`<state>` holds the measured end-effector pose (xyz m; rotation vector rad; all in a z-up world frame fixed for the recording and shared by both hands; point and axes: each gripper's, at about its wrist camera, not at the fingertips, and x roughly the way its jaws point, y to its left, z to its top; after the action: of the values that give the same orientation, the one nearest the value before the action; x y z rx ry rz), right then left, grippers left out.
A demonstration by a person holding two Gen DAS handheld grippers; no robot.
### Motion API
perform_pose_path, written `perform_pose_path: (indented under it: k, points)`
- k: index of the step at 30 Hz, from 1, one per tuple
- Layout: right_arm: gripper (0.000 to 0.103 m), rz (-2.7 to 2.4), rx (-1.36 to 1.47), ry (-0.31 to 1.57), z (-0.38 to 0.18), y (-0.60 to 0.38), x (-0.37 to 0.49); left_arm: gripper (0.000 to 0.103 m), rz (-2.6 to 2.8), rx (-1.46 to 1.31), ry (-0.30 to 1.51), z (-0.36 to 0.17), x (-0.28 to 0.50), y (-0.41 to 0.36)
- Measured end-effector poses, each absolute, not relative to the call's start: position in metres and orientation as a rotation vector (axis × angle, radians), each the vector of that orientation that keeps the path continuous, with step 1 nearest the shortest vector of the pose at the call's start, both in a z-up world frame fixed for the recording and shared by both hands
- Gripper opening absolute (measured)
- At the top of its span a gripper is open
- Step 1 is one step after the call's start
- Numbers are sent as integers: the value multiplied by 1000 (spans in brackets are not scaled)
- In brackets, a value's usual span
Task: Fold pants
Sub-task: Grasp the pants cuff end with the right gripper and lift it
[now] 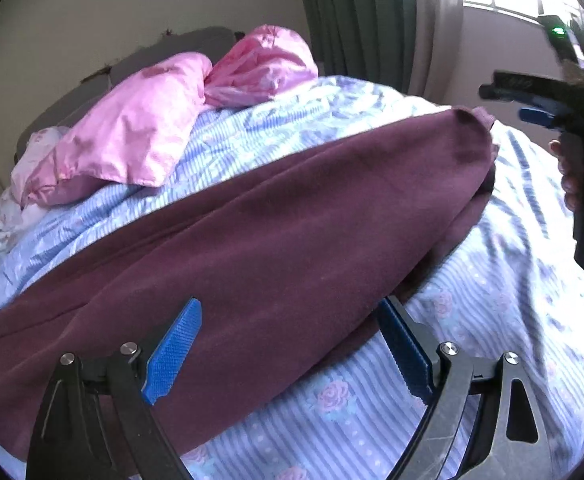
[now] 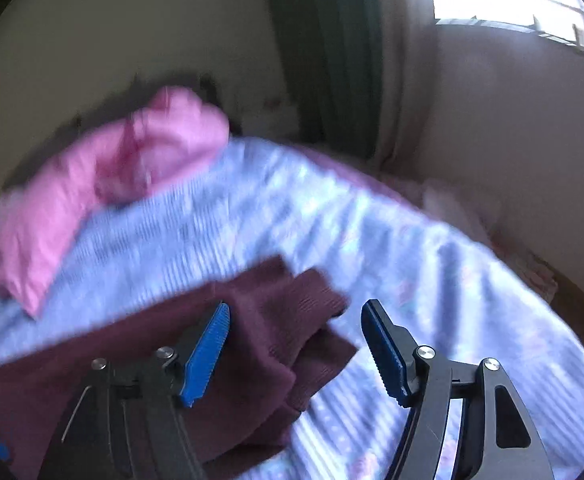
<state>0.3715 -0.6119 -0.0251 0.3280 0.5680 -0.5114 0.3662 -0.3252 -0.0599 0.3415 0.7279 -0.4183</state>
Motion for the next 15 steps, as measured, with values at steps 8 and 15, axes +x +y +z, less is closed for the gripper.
perform_pose_path:
  k: [8, 15]
  points:
    - [84, -364, 486, 482, -16, -601, 311, 90, -360, 286, 634, -32, 371, -300]
    - [87, -271, 656, 589, -66, -607, 347, 88, -288, 315, 758, -59, 408, -298]
